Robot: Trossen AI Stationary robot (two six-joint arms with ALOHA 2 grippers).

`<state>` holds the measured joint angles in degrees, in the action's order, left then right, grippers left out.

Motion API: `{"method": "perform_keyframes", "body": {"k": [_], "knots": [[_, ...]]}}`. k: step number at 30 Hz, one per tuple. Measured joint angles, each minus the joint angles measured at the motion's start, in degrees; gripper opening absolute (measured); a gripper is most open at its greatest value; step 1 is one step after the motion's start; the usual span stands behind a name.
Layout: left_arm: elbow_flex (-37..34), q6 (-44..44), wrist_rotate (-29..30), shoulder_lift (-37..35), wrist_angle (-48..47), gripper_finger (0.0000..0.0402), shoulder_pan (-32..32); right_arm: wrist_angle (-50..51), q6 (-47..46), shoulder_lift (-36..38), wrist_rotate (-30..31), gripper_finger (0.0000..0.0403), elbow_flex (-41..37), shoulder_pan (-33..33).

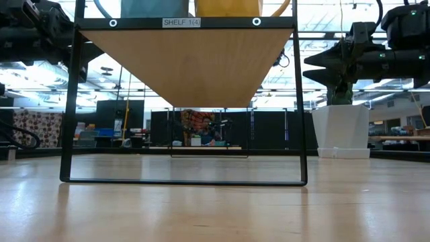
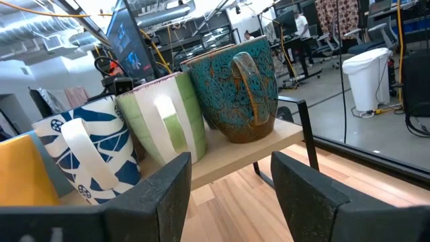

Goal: Place coffee mugs
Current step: Return to Home Position

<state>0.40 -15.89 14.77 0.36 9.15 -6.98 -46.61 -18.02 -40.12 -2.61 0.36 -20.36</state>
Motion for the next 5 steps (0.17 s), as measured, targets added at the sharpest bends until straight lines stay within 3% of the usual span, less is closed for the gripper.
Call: {"method": "perform_keyframes", "body": {"k": [5], "knots": [[0.0, 0.0, 0.0, 0.0, 0.0, 0.0141, 0.0, 0.0, 0.0, 0.0, 0.0, 0.0210, 0.0, 0.0]]}}
